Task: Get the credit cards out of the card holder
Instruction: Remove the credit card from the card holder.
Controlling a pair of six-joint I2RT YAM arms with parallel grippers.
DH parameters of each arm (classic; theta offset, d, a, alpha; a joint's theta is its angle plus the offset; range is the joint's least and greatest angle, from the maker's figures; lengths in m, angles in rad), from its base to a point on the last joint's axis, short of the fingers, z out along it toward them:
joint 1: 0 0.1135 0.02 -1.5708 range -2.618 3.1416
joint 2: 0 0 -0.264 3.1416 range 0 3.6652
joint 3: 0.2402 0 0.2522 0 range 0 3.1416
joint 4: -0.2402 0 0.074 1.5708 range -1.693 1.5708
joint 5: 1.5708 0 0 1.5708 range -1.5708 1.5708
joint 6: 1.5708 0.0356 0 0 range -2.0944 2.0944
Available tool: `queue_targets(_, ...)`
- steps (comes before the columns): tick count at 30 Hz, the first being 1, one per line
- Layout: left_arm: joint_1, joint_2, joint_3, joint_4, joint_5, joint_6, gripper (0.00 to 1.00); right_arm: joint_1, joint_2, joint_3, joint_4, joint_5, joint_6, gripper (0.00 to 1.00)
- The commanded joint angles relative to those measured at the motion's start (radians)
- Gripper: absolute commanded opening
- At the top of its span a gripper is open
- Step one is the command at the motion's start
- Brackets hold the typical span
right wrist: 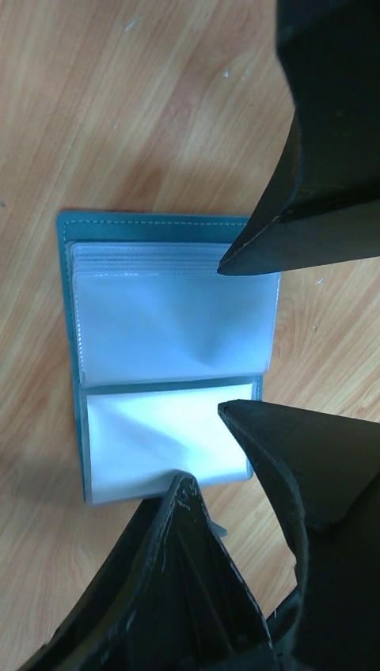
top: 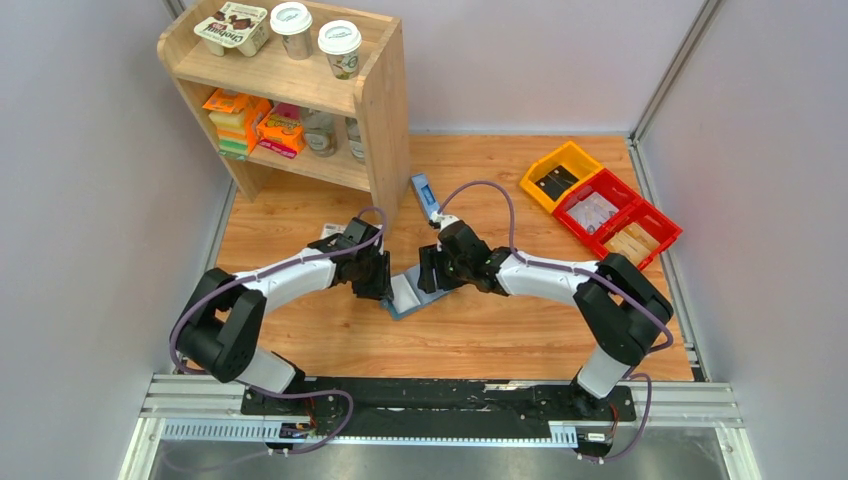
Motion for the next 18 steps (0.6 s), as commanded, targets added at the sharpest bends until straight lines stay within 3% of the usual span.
queue_targets(1, 0.000, 0.025, -0.010, 0.059, 0.011, -0.019, 0.37, 0.008, 0.006, 0.046, 0.013, 0.012, 0.002, 0.61)
queue_targets(6, 0.000, 0.044, -0.024, 0.082, 0.022, -0.024, 0.23, 0.010, 0.029, 0.056, -0.018, 0.040, 0.003, 0.61)
queue_targets(18, 0.000, 0.053, -0.044, 0.098, 0.026, -0.032, 0.19, 0.050, 0.040, 0.079, -0.094, 0.187, -0.042, 0.61)
